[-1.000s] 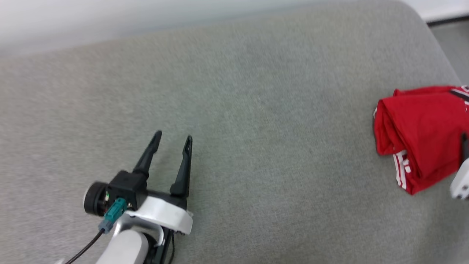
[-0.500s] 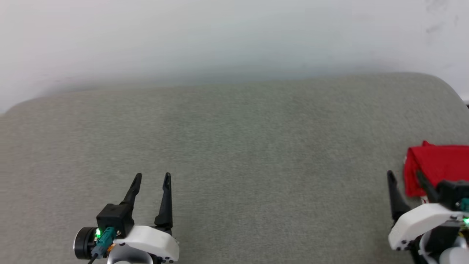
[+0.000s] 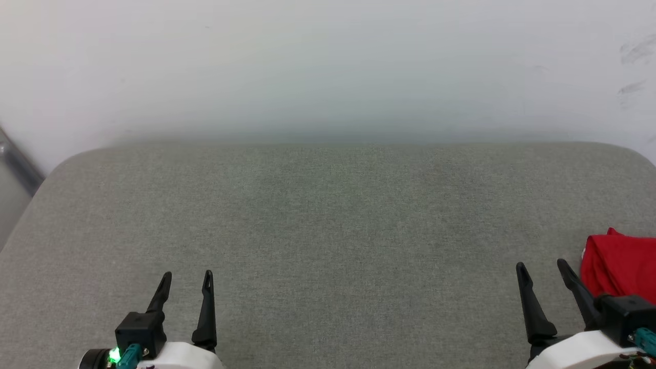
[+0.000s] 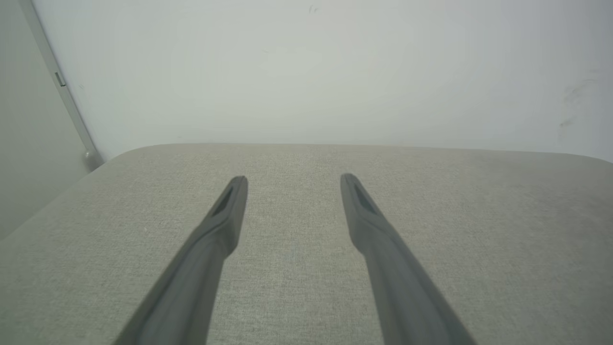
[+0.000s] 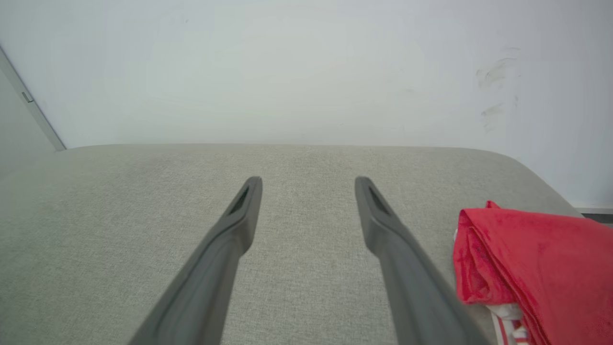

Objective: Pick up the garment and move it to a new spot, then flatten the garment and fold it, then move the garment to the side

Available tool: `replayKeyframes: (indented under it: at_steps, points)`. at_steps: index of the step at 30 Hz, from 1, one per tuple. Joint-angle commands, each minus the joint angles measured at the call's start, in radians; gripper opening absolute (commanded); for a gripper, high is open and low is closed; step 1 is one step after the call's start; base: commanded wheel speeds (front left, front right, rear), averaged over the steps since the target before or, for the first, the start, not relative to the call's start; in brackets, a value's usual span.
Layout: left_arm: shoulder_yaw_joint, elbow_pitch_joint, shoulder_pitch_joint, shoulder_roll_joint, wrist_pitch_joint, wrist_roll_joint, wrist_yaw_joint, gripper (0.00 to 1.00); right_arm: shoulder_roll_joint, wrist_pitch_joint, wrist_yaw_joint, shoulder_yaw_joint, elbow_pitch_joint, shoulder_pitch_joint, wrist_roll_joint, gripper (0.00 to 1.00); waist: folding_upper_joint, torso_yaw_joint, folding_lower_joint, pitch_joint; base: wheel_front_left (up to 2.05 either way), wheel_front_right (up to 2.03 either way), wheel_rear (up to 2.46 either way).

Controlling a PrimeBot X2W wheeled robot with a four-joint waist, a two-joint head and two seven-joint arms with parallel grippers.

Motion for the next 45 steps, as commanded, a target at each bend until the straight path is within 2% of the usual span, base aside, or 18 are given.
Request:
replayKeyframes:
  at_steps: [1,7,22,23,26,31,32,45]
  points:
    - [-0.004,0.0,0.014,0.004,-0.003,0.005,0.003,1.0,0.004,0.002,-0.001,0.001,-0.021,0.024,0.004,1.0,0.0,-0.006,0.0002,-0.008,0.0,0.0,0.0]
    - [-0.01,0.008,0.034,0.002,-0.003,-0.008,-0.005,1.0,0.004,0.02,-0.001,-0.003,-0.058,0.075,0.017,1.0,0.0,-0.016,0.0002,-0.025,0.0,0.0,0.0]
    - [-0.026,0.012,0.022,0.002,0.004,-0.018,-0.009,1.0,0.004,0.019,-0.001,0.009,-0.038,0.057,0.032,1.0,0.0,-0.016,0.0002,-0.027,0.0,0.0,0.0]
    - [-0.027,0.011,0.03,0.002,0.003,-0.017,-0.009,0.0,0.0,0.026,0.0,0.008,-0.038,0.066,0.029,0.0,0.0,-0.016,0.0002,-0.027,0.0,0.0,0.0]
    - [-0.028,0.026,0.04,-0.009,0.006,-0.029,-0.013,0.0,0.0,0.023,0.0,0.011,-0.017,0.073,0.041,0.0,0.0,-0.016,0.0002,-0.027,0.0,0.0,0.0]
    - [0.002,0.028,0.03,-0.027,0.03,-0.113,-0.035,0.0,-0.002,0.026,0.0,0.01,0.003,0.053,0.151,0.0,0.0,-0.016,0.0002,-0.024,0.0,0.0,0.0]
    - [0.048,0.041,0.011,-0.052,0.067,-0.235,-0.072,0.0,-0.007,0.03,0.0,0.007,0.039,0.02,0.307,0.0,0.0,-0.016,0.0002,-0.019,0.0,0.0,0.0]
    - [0.114,0.059,-0.014,-0.09,0.119,-0.409,-0.124,0.0,-0.011,0.036,0.0,0.003,0.088,-0.024,0.53,0.0,0.0,-0.016,0.0002,-0.011,0.0,0.0,0.0]
